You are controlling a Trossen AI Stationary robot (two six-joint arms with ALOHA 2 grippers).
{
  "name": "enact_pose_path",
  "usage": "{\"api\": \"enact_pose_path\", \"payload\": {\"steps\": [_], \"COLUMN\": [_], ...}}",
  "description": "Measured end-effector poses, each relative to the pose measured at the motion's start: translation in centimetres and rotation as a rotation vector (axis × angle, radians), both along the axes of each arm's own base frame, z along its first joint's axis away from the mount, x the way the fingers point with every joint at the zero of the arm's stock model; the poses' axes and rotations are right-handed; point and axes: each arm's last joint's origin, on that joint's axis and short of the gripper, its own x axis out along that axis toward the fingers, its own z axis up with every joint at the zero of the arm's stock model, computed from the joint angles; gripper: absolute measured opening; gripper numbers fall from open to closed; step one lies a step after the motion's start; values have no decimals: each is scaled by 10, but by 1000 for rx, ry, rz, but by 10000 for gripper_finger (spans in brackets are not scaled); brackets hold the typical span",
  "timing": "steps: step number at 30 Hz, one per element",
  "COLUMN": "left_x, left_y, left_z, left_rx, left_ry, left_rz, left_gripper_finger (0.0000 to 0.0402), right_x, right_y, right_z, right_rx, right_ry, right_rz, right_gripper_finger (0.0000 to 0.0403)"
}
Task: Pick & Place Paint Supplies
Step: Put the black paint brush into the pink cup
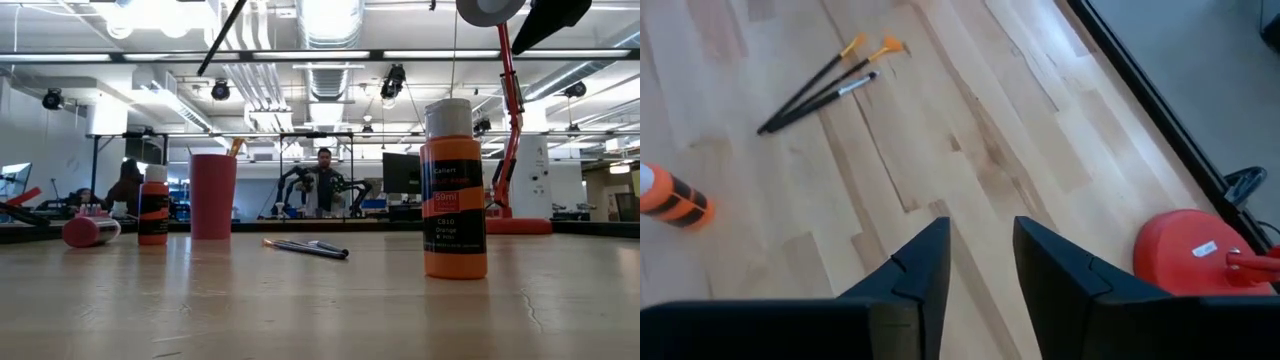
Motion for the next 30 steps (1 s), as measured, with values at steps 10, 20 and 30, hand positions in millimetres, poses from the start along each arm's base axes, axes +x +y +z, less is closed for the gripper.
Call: {"api": "enact_pose_path", "payload": {"steps": [10,20,30], "left_x": [-22,-69,-82], "left_y": [67,113,137], "left_z": [-26,-22,-22], "left_rx": [10,140,201], "left_ry": [-110,-218,-209], "left_rz": [-113,-61,6], "left_gripper_finger": [0,0,0], "right_x": [1,2,3], "right_y": [0,1,1], "right_z": [8,14,15], "right_rx": [8,25,29], "right_ry": [-32,-60,-68], "right_rz": [-3,-4,-3], "right_gripper_finger": [66,40,53]}}
